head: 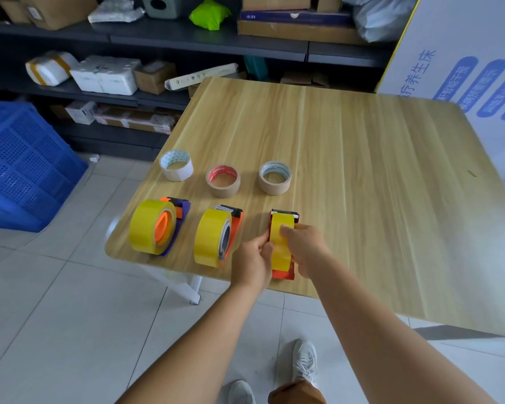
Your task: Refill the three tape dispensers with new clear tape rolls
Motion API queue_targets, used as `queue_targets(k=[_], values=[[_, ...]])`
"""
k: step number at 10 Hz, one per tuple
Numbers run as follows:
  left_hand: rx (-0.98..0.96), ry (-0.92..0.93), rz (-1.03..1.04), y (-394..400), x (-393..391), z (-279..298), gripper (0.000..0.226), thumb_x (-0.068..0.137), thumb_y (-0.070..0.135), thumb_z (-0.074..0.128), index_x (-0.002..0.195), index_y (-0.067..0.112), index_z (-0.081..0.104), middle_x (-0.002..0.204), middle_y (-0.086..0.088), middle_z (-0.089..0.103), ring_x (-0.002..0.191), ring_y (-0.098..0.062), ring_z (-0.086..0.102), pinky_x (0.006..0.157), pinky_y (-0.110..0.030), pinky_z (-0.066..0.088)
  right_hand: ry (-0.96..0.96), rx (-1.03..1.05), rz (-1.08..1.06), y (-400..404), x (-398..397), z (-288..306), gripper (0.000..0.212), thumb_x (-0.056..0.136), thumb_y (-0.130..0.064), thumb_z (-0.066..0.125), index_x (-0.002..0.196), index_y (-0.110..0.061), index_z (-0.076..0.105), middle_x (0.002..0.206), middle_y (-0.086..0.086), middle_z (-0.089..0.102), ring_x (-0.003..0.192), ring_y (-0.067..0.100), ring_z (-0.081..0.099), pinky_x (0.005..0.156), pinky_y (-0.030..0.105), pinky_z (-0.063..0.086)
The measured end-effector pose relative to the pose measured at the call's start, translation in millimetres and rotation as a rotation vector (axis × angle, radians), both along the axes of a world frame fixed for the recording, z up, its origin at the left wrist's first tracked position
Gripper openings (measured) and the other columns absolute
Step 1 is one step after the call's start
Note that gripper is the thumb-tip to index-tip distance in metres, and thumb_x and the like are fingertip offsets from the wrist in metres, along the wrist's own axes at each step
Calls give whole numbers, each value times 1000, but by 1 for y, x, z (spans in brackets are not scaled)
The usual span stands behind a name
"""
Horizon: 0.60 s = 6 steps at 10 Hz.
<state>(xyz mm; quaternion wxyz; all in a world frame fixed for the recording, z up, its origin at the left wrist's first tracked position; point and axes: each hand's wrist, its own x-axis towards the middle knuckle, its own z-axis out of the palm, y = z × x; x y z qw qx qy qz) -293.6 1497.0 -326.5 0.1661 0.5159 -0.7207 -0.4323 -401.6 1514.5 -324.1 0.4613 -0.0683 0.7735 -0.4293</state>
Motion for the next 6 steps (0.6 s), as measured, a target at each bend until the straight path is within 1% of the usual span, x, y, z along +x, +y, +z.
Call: queue_targets(k=[1, 2, 3, 4, 5, 6], values=[[3, -60, -3, -4, -2, 3, 38, 100, 26, 44, 137, 17, 51, 133, -2, 60, 123, -20, 55, 86, -18, 35, 1, -9, -11, 1, -1, 3, 24, 82, -29, 58, 101, -15, 64, 77, 6, 62, 67, 22, 56, 65, 35, 48], [32, -80, -14, -4, -3, 8, 37, 100, 25, 44, 136, 17, 52, 133, -3, 60, 124, -23, 54, 85, -20, 34, 6, 4, -16, 4, -1, 4, 11, 88, -27, 57, 88, -16, 61, 72, 4, 59, 62, 22, 54, 59, 30, 44], [86, -91, -10, -6, -4, 13, 37, 100, 24, 45, 135, 17, 53, 136, -4, 57, 127, -25, 50, 89, -22, 35, 6, 15, -17, 4, 0, 10, 14, 89, -26, 58, 82, -15, 60, 74, 5, 58, 61, 20, 53, 57, 29, 46], [96, -124, -35, -10, -4, 16, 36, 99, 23, 47, 133, 14, 55, 135, -6, 58, 125, -26, 52, 90, -25, 38, 19, 21, -15, 2, 1, 9, 18, 87, -30, 60, 83, -13, 59, 81, 9, 60, 72, 24, 59, 76, 39, 55], [-27, -260, -143, -9, -3, 24, 32, 99, 25, 46, 123, 8, 59, 122, -12, 64, 115, -31, 57, 85, -32, 42, 136, 90, 84, 6, 4, 18, 25, 92, -33, 52, 81, -11, 55, 71, 6, 51, 61, 21, 49, 58, 31, 42], [-168, -425, -219, -11, -5, 36, 47, 100, 27, 44, 142, 10, 36, 137, -12, 52, 126, -31, 49, 94, -38, 42, 342, 94, 182, 19, 6, 32, 38, 98, -36, 43, 122, -9, 52, 96, 9, 61, 80, 24, 58, 65, 29, 41]])
